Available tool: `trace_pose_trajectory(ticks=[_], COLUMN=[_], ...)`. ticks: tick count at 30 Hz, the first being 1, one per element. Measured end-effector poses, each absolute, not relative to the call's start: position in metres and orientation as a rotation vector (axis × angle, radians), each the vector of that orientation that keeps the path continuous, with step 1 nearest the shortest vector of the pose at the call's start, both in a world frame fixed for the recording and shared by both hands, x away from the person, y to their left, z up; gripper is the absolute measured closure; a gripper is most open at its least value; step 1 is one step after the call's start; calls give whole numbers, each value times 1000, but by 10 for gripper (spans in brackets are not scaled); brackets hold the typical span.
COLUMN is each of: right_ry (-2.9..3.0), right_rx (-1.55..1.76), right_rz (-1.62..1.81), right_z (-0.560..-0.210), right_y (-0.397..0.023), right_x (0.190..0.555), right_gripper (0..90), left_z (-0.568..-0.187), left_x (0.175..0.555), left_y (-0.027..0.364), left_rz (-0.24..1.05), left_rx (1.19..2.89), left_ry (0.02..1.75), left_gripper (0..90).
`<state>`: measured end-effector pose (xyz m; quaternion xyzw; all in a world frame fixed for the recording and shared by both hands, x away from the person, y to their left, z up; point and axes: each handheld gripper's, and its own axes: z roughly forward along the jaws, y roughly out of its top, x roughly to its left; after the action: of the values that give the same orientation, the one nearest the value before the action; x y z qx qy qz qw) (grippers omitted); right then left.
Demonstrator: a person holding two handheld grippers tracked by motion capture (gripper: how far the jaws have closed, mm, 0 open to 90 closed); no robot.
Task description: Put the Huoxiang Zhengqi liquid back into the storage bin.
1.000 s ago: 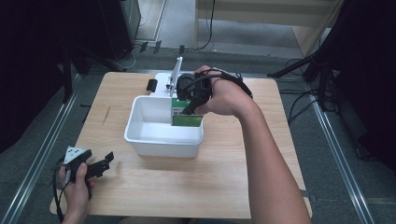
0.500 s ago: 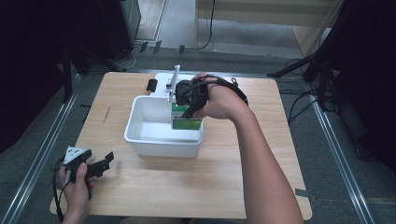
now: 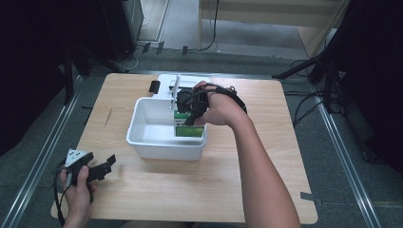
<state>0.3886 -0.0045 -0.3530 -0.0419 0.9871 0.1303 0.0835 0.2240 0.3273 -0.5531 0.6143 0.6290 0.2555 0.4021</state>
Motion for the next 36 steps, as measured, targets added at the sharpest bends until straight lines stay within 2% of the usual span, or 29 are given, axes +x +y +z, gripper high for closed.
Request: trace_pose_trajectory(ticks=[27, 36], right_ry=[2999, 3002], right_rx=[-78, 16], right_rz=[303, 345], right_z=[-400, -394], right_y=[8, 14], right_x=[397, 392], right_gripper=[635, 534], left_z=[-553, -553], left_x=[224, 224], left_y=[327, 327], left_rz=[645, 646], left_rx=[1550, 1550], left_ry=[1591, 1590], left_gripper=[104, 104])
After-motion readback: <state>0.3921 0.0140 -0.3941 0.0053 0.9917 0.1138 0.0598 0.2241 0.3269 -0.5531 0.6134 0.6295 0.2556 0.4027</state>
